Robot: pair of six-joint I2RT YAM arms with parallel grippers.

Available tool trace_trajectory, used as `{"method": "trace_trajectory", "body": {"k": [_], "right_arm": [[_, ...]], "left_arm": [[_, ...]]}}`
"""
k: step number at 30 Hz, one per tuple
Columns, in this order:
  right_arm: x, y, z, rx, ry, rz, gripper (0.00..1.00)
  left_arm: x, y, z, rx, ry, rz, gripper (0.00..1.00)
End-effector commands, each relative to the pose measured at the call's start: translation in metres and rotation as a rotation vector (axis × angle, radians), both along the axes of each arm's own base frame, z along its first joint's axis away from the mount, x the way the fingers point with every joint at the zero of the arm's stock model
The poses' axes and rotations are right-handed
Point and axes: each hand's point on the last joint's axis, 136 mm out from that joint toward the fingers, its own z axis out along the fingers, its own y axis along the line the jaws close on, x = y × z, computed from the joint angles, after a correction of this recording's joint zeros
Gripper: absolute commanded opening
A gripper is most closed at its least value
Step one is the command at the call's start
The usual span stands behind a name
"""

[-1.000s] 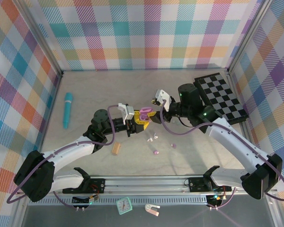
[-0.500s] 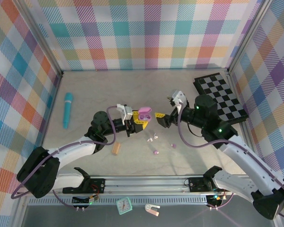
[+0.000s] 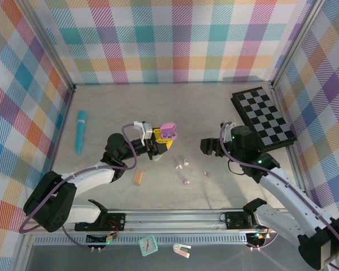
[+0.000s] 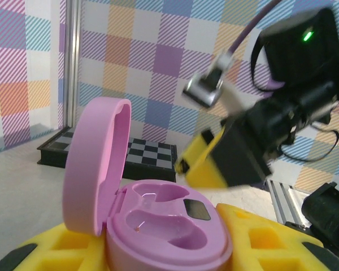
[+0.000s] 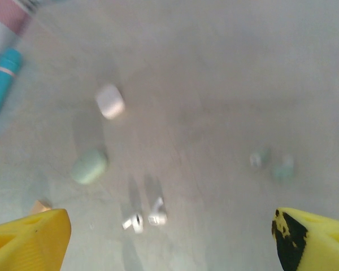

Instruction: Insert wireless bluetooth earbuds into charging case

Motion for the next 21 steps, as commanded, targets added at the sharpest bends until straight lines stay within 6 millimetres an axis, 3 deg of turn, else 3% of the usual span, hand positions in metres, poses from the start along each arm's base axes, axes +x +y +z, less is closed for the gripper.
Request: {"method": "trace_trajectory", "body": {"k": [1, 4, 6, 9, 14, 16, 21], "right_arm": [[-0.033, -0.017, -0.064, 0.018, 0.347, -0.145, 0.92], [-0.043, -0.012, -0.082, 0.048, 0.452, -0.148, 0.93], [-0.045, -0.004, -0.083, 0.074, 0.484, -0.128, 0.98], [-0.048, -0.003, -0.085, 0.050, 0.485, -0.079, 0.99], [-0.055, 0.002, -0.098, 0.199, 0.482, -0.135, 0.99], [-0.060, 0.002, -0.104, 0.239, 0.534, -0.181, 0.90], [-0.072, 0.010, -0.115, 0.296, 0.632, -0.187, 0.82]], "left_arm": [[-0.008, 0.005, 0.016, -0.029, -0.068, -0.019, 0.31], [-0.009, 0.004, 0.018, -0.030, -0.072, -0.027, 0.31], [-0.010, 0.005, 0.018, -0.031, -0.072, -0.026, 0.31], [-0.011, 0.005, 0.019, -0.030, -0.074, -0.026, 0.31], [-0.011, 0.006, 0.021, -0.034, -0.077, -0.027, 0.31], [-0.011, 0.006, 0.021, -0.035, -0.078, -0.028, 0.31], [-0.010, 0.005, 0.022, -0.035, -0.082, -0.025, 0.32]]}}
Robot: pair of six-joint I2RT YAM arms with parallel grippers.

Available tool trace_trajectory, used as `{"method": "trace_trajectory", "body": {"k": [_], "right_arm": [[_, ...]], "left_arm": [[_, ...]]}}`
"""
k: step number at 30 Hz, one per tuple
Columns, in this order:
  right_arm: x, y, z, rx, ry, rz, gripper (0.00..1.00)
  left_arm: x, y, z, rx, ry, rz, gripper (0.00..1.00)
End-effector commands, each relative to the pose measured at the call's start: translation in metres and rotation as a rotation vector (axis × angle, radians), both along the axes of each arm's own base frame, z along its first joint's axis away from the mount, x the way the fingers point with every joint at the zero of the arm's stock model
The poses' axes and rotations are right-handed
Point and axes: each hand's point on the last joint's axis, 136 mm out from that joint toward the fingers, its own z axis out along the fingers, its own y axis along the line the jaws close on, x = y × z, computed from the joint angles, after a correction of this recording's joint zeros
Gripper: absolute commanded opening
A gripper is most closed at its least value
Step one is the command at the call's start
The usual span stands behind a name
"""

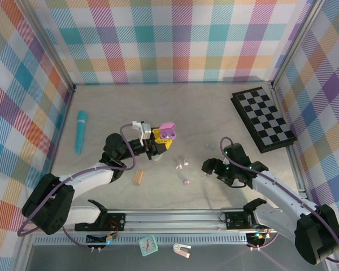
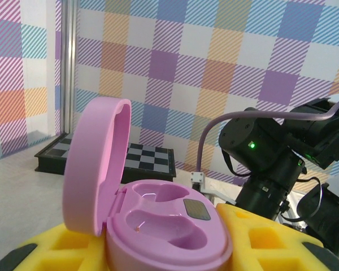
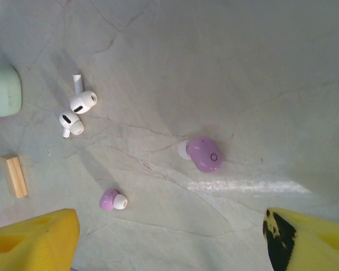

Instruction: Insert wireless bluetooth earbuds into charging case

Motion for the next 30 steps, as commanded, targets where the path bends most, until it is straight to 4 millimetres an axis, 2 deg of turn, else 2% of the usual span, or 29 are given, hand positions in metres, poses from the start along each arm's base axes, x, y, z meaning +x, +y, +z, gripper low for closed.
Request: {"method": "trace_trajectory", "body": {"k": [1, 8, 15, 19, 22, 30], "right_arm": [[-0.001, 0.015, 0.004, 0.113, 0.051, -0.028, 0.82], [-0.003, 0.035, -0.010, 0.169, 0.199, -0.017, 0.80], [0.004, 0.034, -0.026, 0.134, 0.240, -0.071, 0.73], [0.014, 0.019, -0.027, 0.056, 0.205, -0.122, 0.66], [0.023, 0.012, -0.024, 0.066, 0.194, -0.148, 0.65], [0.044, 0.014, -0.014, 0.087, 0.174, -0.139, 0.63]], "left_arm": [[-0.006, 0.003, 0.015, -0.027, -0.064, -0.015, 0.31], [-0.006, 0.003, 0.018, -0.031, -0.068, -0.018, 0.32], [-0.006, 0.003, 0.013, -0.015, -0.067, -0.016, 0.32], [-0.008, 0.004, 0.013, -0.011, -0.069, -0.014, 0.32], [-0.008, 0.005, 0.011, 0.003, -0.069, -0.011, 0.32], [-0.008, 0.004, 0.007, 0.014, -0.066, -0.008, 0.32]]}}
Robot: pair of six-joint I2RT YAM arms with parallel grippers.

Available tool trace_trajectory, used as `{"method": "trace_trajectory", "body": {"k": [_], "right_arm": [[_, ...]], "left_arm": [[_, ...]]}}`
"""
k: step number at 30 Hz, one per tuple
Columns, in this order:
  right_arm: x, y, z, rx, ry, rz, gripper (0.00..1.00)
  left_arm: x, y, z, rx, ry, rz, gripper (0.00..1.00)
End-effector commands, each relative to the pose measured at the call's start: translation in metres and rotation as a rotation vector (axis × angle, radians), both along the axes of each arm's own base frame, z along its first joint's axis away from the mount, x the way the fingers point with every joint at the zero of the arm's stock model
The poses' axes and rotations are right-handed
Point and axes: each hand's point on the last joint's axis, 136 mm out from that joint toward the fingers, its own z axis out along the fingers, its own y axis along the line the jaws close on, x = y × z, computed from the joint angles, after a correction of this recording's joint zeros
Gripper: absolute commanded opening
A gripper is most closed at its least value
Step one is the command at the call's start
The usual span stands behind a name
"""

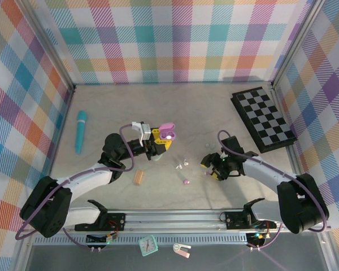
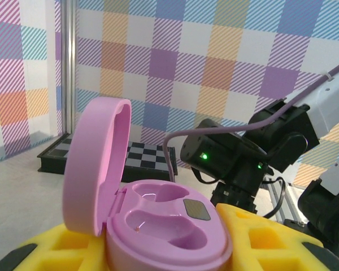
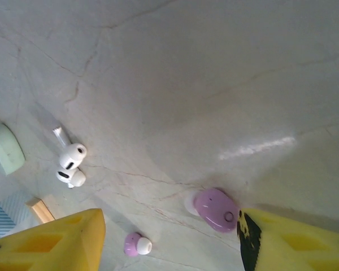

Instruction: Insert wireless bluetooth earbuds into charging case

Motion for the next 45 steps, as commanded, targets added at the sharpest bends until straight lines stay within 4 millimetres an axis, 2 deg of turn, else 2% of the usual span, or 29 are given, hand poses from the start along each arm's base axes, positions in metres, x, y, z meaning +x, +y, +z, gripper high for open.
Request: {"method": "trace_trajectory", "body": {"k": [1, 4, 7, 11, 13, 19, 22, 27, 39, 45], "right_arm": [[0.014, 0.004, 0.010, 0.018, -0.041, 0.014, 0.63], [0.014, -0.001, 0.012, -0.019, -0.038, 0.023, 0.63], [0.006, -0.009, 0.012, -0.050, -0.027, 0.013, 0.61], [-0.009, 0.008, 0.014, 0.055, -0.003, 0.045, 0.61], [-0.016, 0.015, 0.014, 0.046, 0.006, 0.084, 0.62], [-0.022, 0.020, 0.003, 0.025, 0.034, 0.080, 0.62], [-0.020, 0.013, -0.005, -0.037, 0.036, 0.089, 0.62], [-0.015, 0.012, -0.013, -0.081, 0.054, 0.109, 0.62], [0.012, -0.002, -0.010, -0.161, 0.019, 0.097, 0.60], [0.024, -0.001, -0.006, -0.185, 0.005, 0.133, 0.60]], "left_arm": [[-0.005, 0.003, 0.007, -0.006, -0.055, -0.012, 0.32], [-0.006, 0.003, 0.006, -0.002, -0.053, -0.011, 0.32], [-0.006, 0.004, 0.006, 0.003, -0.054, -0.010, 0.32], [-0.006, 0.004, 0.007, 0.006, -0.060, -0.006, 0.32], [-0.006, 0.004, 0.007, 0.006, -0.062, -0.007, 0.32], [-0.005, 0.002, 0.006, 0.006, -0.060, -0.012, 0.32], [-0.004, 0.003, 0.005, 0.006, -0.057, -0.008, 0.32], [-0.004, 0.002, 0.004, 0.009, -0.057, -0.009, 0.32], [-0.004, 0.003, 0.002, 0.023, -0.058, -0.005, 0.32], [-0.004, 0.003, 0.002, 0.029, -0.059, -0.005, 0.32]]}}
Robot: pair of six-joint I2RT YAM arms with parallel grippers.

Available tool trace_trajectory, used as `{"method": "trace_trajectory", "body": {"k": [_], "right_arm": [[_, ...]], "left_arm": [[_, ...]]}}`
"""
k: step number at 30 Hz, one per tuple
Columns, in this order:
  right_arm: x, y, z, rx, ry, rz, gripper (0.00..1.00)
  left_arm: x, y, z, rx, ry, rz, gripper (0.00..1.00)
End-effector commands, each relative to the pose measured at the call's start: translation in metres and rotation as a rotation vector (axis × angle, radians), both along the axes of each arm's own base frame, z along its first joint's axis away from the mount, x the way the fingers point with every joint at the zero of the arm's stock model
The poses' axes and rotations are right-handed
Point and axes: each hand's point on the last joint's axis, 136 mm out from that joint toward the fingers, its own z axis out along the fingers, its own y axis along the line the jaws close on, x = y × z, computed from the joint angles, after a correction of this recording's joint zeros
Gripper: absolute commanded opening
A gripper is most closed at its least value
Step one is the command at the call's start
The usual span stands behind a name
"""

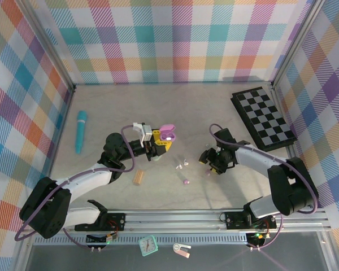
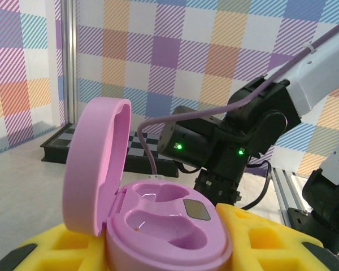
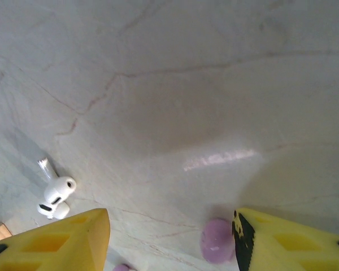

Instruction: Insert wireless bluetooth earbuds into charging case

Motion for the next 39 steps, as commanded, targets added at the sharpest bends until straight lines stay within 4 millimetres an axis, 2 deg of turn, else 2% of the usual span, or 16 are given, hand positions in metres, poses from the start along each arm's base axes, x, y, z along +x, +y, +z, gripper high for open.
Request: {"method": "trace_trajectory", "body": {"k": [1, 6, 10, 13, 19, 28, 39], "right_arm": [[0.003, -0.004, 0.002, -0.047, -0.003, 0.048, 0.60], [0.001, -0.024, 0.013, -0.187, -0.022, 0.100, 0.59], [-0.006, -0.033, 0.022, -0.336, -0.037, 0.175, 0.56], [-0.011, -0.031, 0.023, -0.441, -0.044, 0.235, 0.54], [-0.019, -0.021, 0.018, -0.651, -0.022, 0.349, 0.50], [-0.023, -0.010, 0.004, -0.768, 0.024, 0.424, 0.44], [-0.023, -0.007, -0.008, -0.778, 0.052, 0.445, 0.33]], "left_arm": [[-0.005, 0.003, 0.011, -0.008, -0.055, -0.011, 0.32], [-0.001, 0.006, 0.011, -0.008, -0.058, 0.020, 0.32], [0.020, 0.018, 0.008, -0.043, -0.008, 0.099, 0.32], [0.036, 0.027, 0.008, -0.069, 0.015, 0.139, 0.32], [0.051, 0.041, 0.020, -0.097, -0.016, 0.191, 0.32], [0.049, 0.048, 0.018, -0.054, -0.029, 0.230, 0.32], [0.048, 0.047, 0.019, -0.057, -0.029, 0.219, 0.32]]}}
